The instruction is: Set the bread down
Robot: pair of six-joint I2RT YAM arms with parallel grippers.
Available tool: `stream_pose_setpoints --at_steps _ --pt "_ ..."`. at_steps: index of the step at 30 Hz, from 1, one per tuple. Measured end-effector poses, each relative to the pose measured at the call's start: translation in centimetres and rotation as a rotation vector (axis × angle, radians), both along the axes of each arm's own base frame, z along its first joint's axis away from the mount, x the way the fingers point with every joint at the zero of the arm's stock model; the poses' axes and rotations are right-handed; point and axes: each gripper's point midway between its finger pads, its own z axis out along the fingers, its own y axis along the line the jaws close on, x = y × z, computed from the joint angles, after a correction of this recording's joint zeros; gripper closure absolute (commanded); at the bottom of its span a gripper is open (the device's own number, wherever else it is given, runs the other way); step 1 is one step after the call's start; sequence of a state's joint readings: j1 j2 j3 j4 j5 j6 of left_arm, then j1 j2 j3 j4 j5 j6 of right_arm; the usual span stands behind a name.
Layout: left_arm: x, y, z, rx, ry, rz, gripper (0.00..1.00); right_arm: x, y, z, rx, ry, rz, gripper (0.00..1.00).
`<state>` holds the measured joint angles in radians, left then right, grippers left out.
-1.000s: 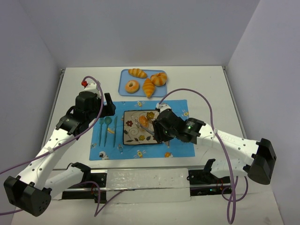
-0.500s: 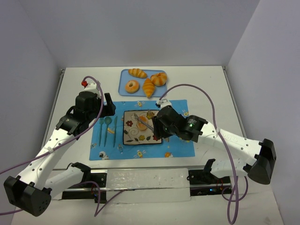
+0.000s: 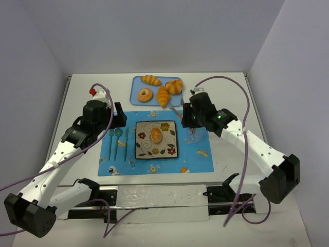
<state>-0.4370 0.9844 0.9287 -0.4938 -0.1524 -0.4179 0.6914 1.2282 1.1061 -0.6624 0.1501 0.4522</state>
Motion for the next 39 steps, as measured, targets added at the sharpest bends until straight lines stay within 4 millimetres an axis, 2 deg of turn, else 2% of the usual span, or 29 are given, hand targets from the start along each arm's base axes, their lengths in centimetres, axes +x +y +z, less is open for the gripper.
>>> stream_pose_setpoints --at_steps 6,14,17,20,24,29,33,39 --pt "0.0 -0.1 0.0 -0.003 0.002 -0.006 0.12 8.0 -6.2 0.7 0.033 0.010 -0.231 0.47" --pt "-0.1 -0.2 0.0 -0.006 0.002 -0.010 0.12 16.8 -11.6 2.4 0.051 -0.017 -0.419 0.48" --pt "-0.1 -0.2 0.0 -0.007 0.002 -0.011 0.12 19.3 -13.7 1.9 0.050 -0.005 -0.474 0.48" --pt "-0.2 -0.3 0.1 -0.011 0.000 -0.017 0.12 21.6 -16.7 0.4 0.038 0.017 -0.546 0.48" --pt "-0.3 -0.4 0.3 -0.017 -0.003 -0.023 0.12 23.3 -20.5 -2.9 0.011 0.083 -0.634 0.47" --pt "-0.4 -0.5 0.4 -0.022 -0.004 -0.031 0.12 25.7 -23.8 -7.0 -0.008 0.154 -0.706 0.47" --pt "-0.4 -0.6 0.4 -0.025 -0.003 -0.035 0.12 26.2 -24.9 -9.7 -0.018 0.205 -0.730 0.44" --pt "-0.5 -0.8 0.4 -0.030 -0.001 -0.044 0.12 26.0 -24.9 -12.4 -0.035 0.263 -0.732 0.41"
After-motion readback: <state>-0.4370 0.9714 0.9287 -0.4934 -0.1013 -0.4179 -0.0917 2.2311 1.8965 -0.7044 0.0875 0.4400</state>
